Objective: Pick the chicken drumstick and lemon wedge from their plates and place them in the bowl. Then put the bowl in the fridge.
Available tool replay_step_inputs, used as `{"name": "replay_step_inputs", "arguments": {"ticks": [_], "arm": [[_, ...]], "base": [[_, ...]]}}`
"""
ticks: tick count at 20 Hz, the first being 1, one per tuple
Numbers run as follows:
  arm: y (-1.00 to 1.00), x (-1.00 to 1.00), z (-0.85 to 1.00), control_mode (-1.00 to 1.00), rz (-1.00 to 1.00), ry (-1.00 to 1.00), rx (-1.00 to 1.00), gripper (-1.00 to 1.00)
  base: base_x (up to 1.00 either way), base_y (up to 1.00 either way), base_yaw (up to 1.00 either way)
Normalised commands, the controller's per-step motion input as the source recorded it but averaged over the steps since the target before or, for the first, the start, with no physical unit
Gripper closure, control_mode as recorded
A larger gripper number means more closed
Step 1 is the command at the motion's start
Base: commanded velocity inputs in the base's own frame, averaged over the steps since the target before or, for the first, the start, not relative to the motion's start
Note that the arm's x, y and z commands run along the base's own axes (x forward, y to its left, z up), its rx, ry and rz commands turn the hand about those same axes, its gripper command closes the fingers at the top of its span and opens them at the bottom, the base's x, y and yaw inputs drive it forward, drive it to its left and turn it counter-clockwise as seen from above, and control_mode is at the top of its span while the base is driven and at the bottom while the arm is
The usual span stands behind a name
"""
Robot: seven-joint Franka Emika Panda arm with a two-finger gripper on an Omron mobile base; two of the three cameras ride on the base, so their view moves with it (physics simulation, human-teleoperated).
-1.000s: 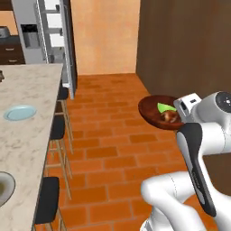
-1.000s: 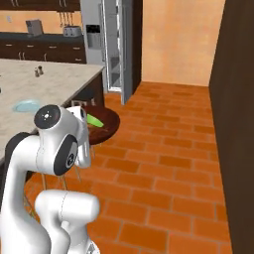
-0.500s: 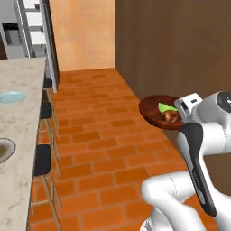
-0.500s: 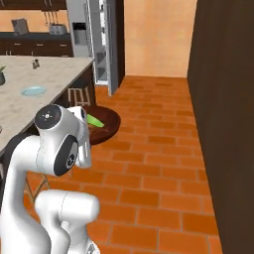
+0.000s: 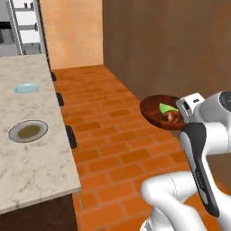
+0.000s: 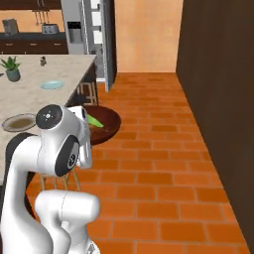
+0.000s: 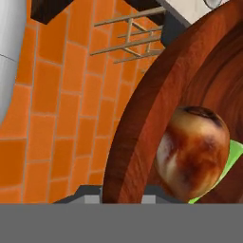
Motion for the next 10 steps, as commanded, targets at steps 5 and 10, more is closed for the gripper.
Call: {"name": "replay_step_inputs", "arguments": {"ticks": [5,10], "arm": [[0.00,0.00,0.00,1.00,0.00,0.00,0.00,1.00],[0.00,0.00,0.00,1.00,0.00,0.00,0.00,1.00]], "base": [[0.00,1.00,0.00],[-0.01,1.00,0.00]]}}
